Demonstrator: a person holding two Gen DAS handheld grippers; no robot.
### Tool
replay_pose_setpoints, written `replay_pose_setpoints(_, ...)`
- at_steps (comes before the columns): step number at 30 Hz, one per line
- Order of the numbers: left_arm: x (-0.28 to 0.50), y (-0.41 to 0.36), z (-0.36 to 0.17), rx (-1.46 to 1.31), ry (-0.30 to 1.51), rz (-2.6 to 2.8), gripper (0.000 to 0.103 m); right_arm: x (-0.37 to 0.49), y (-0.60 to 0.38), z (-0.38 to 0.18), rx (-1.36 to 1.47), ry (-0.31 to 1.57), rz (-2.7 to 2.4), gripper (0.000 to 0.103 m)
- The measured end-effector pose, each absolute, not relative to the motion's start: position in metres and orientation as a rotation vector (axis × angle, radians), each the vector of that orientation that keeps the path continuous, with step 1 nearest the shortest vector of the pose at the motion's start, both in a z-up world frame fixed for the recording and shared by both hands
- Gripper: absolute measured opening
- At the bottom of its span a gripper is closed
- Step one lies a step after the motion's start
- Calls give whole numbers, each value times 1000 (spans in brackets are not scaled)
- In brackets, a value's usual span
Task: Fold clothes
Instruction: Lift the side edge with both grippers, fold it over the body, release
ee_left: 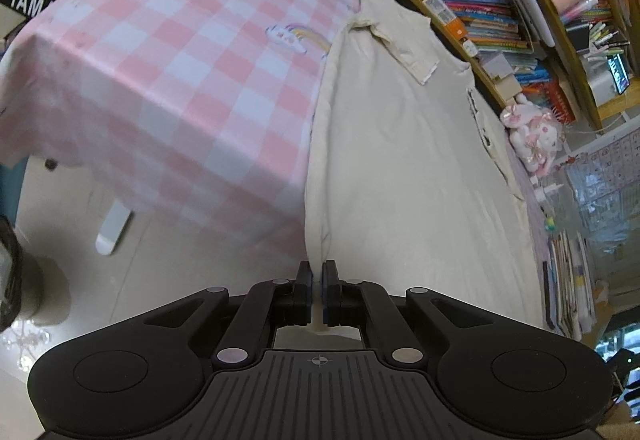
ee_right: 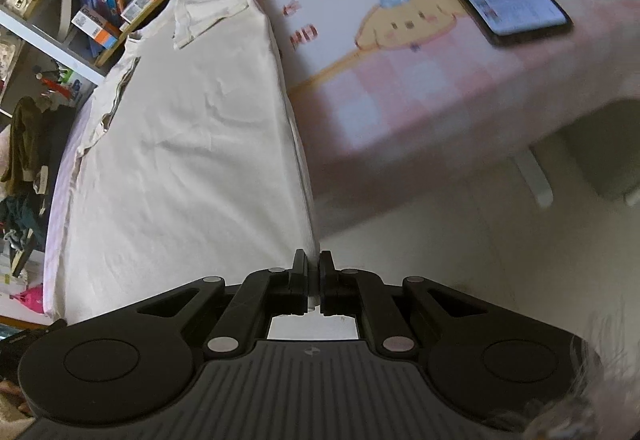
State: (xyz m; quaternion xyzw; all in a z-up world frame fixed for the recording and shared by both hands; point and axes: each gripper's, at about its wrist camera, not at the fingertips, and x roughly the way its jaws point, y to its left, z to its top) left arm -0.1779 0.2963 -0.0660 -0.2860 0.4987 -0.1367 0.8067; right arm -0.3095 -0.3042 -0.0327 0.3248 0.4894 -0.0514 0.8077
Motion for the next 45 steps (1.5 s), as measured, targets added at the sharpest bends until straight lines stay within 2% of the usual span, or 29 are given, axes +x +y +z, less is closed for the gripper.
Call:
replay_pose_setpoints(9,-189,312,-69,-697,1066,-336,3,-340,-294,-37,775,1083,-138,5)
replay_pose_setpoints(11,-186,314,-57,-760,1004,-378,3,-339,-298,-30,859,1045,-124,5)
replay_pose_setpoints(16,-157,317,-16,-887,794,-476,3,-325,-316,17,1031,776,-29,5)
replay_pose_setpoints(22,-102,315,12,-1034,607,-476,3,-272,-335,71,1036,542,33,5)
replay_pose_setpoints(30,-29,297,29,-1066,502,-385,3,-190,-369,86,1097,443,-5,5)
replay_pose_setpoints(45,95,249,27,-978,556,-227,3,-19,-407,63,1127,484,54,5)
